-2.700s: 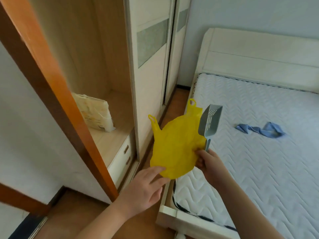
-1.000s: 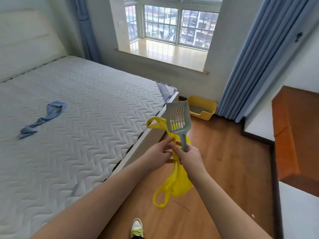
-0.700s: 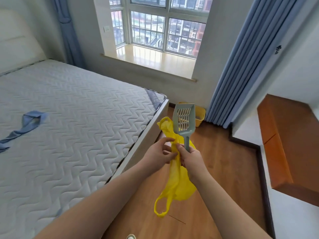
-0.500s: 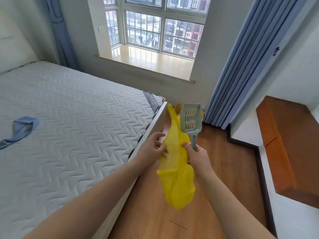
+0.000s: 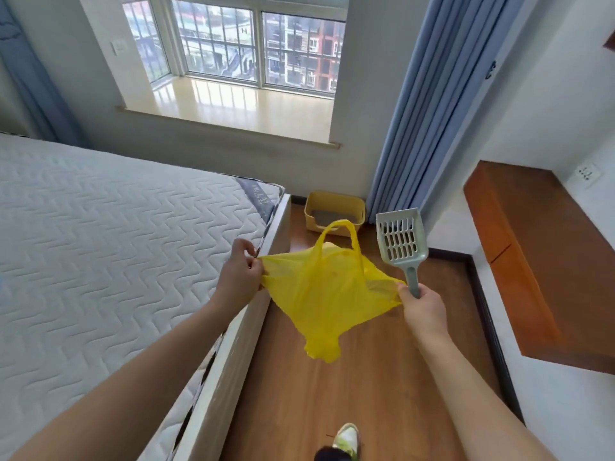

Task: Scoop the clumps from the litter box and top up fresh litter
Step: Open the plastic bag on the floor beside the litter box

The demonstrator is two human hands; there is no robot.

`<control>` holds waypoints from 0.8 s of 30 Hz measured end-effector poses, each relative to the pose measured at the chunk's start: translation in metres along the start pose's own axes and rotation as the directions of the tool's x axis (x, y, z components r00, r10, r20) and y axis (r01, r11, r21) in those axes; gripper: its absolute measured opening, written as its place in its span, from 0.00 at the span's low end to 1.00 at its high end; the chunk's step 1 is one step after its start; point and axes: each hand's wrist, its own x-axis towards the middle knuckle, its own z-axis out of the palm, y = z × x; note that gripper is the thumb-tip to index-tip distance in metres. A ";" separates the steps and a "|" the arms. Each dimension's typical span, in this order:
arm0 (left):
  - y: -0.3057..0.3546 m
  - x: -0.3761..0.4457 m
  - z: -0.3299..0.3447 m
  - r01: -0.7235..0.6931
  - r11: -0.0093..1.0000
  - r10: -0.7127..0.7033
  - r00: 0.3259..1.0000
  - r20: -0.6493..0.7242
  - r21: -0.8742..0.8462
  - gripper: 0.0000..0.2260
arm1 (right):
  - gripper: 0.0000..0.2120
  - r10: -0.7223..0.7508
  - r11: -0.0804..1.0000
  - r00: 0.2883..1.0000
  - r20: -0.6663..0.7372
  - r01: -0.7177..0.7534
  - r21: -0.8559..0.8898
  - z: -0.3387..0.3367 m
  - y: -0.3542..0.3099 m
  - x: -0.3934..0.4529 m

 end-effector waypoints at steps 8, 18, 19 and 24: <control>0.035 0.080 0.061 -0.150 0.978 0.133 0.983 0.124 0.147 0.18 | 0.09 -0.053 0.998 0.995 0.083 0.055 -0.020 -0.005 -0.001 0.092; 0.105 0.149 0.147 -0.551 0.789 0.440 0.815 0.377 0.270 0.13 | 0.13 -0.177 0.971 0.962 0.208 0.137 0.194 -0.012 -0.037 0.195; 0.108 0.154 0.152 -0.584 0.767 0.456 0.788 0.413 0.267 0.13 | 0.14 -0.166 0.968 0.952 0.256 0.107 0.228 -0.006 -0.040 0.202; 0.110 0.180 0.165 -0.720 0.660 0.566 0.665 0.487 0.216 0.18 | 0.14 -0.137 0.948 0.941 0.309 0.034 0.316 0.020 -0.058 0.220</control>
